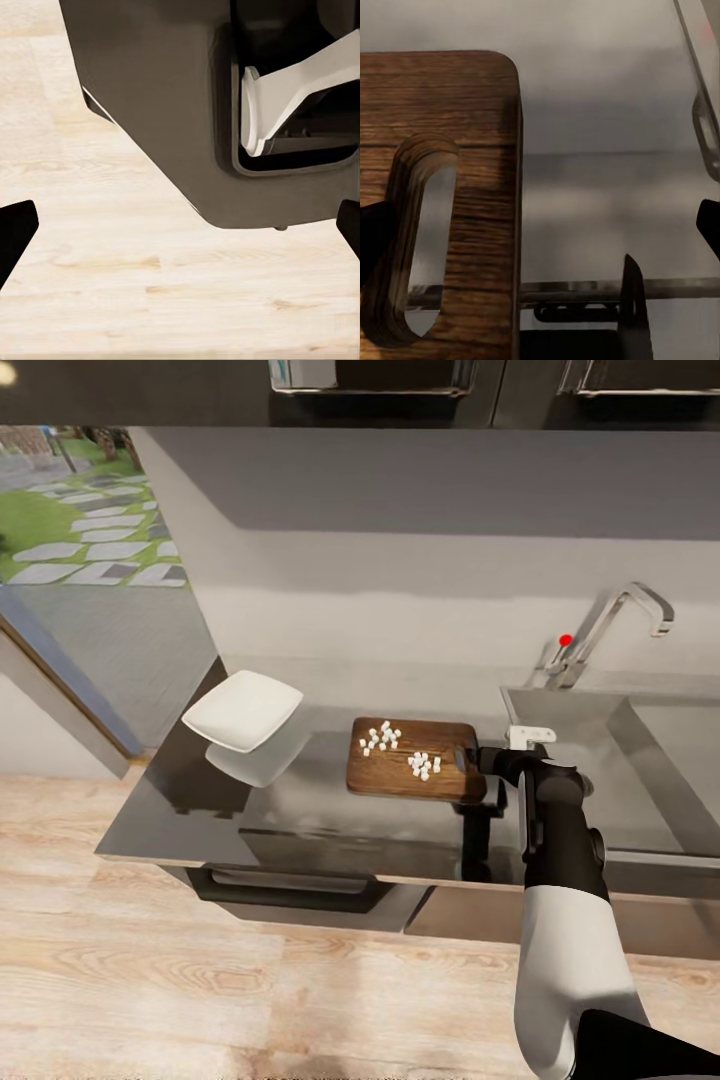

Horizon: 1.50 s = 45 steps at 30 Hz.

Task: In the kitchen, take the Vidalia onion out of the sink, dice it on the chopping board with the paring knife, put the diced onion into the bowl on the countertop, then place both the paring knife and the chopping board into the sink.

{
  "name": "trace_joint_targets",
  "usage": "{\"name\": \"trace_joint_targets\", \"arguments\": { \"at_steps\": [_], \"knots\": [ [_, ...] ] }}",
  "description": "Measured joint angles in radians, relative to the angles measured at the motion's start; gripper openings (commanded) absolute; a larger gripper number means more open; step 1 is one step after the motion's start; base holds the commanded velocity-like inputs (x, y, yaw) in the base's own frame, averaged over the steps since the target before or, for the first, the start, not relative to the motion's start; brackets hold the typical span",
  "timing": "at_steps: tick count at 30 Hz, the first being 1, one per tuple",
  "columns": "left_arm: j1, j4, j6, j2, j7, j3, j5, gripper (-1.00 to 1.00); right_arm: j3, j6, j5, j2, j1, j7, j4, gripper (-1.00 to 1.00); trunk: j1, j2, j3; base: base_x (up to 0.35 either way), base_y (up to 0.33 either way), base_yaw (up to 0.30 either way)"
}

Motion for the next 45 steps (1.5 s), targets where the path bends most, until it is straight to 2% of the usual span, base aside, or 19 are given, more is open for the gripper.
{"name": "trace_joint_targets", "arguments": {
  "at_steps": [18, 33, 45],
  "knots": [
    [0.0, 0.0, 0.0, -0.001, 0.0, 0.0, 0.0, 1.0, 0.0, 0.0, -0.003, 0.0, -0.001, -0.001, 0.015, 1.0, 0.0, 0.0, -0.024, 0.046, 0.038, 0.0],
    [0.0, 0.002, 0.0, -0.001, 0.0, 0.0, 0.001, 1.0, 0.0, -0.001, -0.004, 0.0, 0.0, -0.001, -0.016, 1.0, 0.0, 0.0, -0.044, 0.0, 0.0, 0.0],
    [0.0, 0.011, 0.0, -0.001, 0.0, 0.0, 0.001, 1.0, 0.0, -0.001, -0.005, 0.0, 0.0, -0.001, -0.019, 1.0, 0.0, -0.001, -0.047, 0.0, 0.0, 0.0]
  ]
}}
